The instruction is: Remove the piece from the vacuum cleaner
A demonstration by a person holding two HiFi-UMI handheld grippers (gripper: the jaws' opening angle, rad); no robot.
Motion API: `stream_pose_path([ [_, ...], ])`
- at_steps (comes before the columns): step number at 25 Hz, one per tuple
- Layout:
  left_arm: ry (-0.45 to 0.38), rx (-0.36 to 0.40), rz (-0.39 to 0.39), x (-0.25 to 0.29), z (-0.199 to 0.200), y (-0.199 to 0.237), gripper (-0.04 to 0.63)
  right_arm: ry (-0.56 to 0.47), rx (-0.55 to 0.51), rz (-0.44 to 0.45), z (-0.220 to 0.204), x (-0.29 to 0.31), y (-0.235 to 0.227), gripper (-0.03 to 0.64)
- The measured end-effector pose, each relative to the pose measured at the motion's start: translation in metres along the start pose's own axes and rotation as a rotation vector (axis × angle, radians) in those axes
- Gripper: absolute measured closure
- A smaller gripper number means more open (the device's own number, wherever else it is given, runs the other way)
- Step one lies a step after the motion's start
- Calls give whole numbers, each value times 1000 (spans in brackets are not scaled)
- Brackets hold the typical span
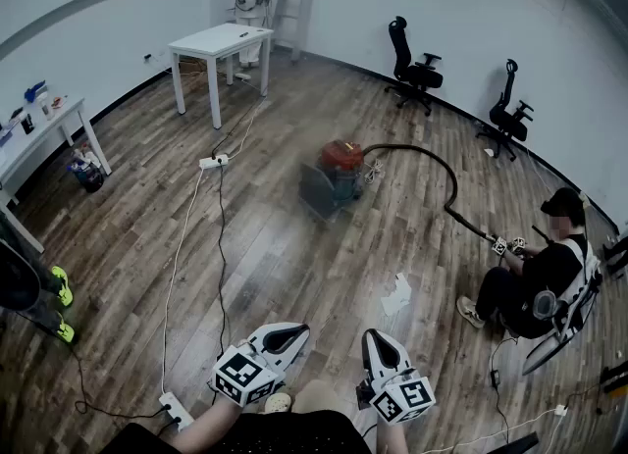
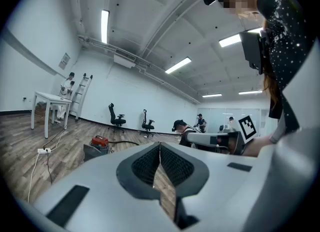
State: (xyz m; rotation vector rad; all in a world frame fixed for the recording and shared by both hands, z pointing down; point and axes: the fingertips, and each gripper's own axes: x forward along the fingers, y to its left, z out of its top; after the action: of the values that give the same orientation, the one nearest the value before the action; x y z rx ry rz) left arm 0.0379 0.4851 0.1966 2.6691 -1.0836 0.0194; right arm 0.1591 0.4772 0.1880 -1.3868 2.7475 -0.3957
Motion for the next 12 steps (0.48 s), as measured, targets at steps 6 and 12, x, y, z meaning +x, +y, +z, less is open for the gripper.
stream_pose_path([
  [6, -9, 38, 27, 16, 12, 32, 584, -1, -15, 49, 8, 42, 7, 604],
  [12, -9, 52, 47, 51, 19, 69, 584, 1, -10, 86, 14, 96, -8, 604],
])
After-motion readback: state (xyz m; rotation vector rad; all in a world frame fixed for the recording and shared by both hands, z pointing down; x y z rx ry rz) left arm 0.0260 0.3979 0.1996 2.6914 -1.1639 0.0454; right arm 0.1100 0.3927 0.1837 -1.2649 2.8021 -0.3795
